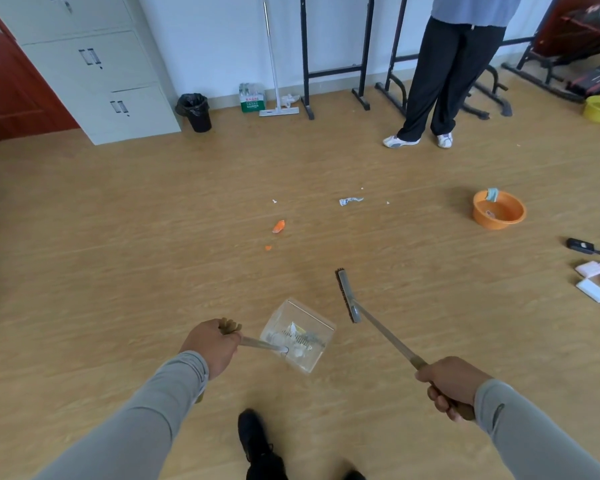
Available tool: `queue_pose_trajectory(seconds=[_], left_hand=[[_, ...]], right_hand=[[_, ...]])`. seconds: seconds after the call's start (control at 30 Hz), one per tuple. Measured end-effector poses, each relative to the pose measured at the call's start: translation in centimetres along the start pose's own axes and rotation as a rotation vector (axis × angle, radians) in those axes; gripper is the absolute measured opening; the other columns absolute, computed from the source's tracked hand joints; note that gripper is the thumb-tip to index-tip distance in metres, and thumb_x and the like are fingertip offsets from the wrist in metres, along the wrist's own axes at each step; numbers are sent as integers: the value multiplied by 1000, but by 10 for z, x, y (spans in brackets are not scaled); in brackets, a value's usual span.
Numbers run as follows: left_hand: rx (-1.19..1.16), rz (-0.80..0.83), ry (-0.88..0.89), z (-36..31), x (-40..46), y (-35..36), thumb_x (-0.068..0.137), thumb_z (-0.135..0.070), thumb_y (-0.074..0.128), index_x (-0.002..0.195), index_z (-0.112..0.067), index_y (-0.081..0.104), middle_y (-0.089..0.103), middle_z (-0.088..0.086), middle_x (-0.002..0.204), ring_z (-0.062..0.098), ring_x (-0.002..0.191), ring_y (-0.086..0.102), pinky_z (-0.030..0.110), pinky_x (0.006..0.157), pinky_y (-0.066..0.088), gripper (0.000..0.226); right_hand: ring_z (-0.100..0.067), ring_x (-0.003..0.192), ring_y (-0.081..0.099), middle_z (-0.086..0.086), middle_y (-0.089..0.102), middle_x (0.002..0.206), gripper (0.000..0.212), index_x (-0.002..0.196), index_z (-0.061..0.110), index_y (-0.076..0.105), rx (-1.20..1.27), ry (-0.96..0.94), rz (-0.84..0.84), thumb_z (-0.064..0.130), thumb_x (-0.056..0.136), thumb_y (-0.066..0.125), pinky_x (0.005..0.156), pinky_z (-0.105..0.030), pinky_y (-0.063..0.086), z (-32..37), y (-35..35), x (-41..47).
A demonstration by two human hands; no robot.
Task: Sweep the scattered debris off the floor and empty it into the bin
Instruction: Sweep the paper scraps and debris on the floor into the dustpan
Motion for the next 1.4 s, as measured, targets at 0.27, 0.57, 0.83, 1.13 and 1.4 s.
queue_pose_trajectory(seconds=[0.27,0.57,0.83,1.13,1.4], left_hand=[[-13,41,7,13,72,-45,97,-27,62,104,-22,57,72,-3,98,4,72,60,21,66,42,9],[4,79,12,41,168,-116,90,-36,65,92,-24,68,74,-3,94,18,88,70,38,92,55,12],[26,52,-5,37,229,-146,90,-33,63,92,-24,66,72,-2,91,20,86,68,33,82,54,10],[22,13,-71,-12,299,-161,90,-31,64,91,-27,66,72,-5,93,18,90,68,29,81,50,5],[-35,-46,-146,-48,358,-174,88,-28,69,90,-24,67,74,-3,101,19,96,68,33,95,51,6]], right_hand=[[-17,40,40,-6,45,54,21,86,2,53,-37,77,-15,18,99,56,46,-24,30,74,38,13],[-16,35,38,-6,46,48,33,74,3,52,-66,78,-88,21,101,55,40,-21,30,184,93,7],[-19,43,40,-11,50,61,26,78,5,52,-85,73,-124,20,98,54,44,-23,30,248,106,39],[-17,36,37,-8,48,53,19,89,1,54,-113,37,-100,15,100,50,44,-23,27,339,81,103],[-20,39,41,-13,52,66,19,88,1,56,-213,-23,-69,15,98,48,46,-25,30,423,48,153]])
Point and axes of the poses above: each hand's wrist, its own x-axis towards the middle knuckle, its own y-axis out of the palm, z = x × y, the point moved 3 cm from there along x, towards the middle knuckle
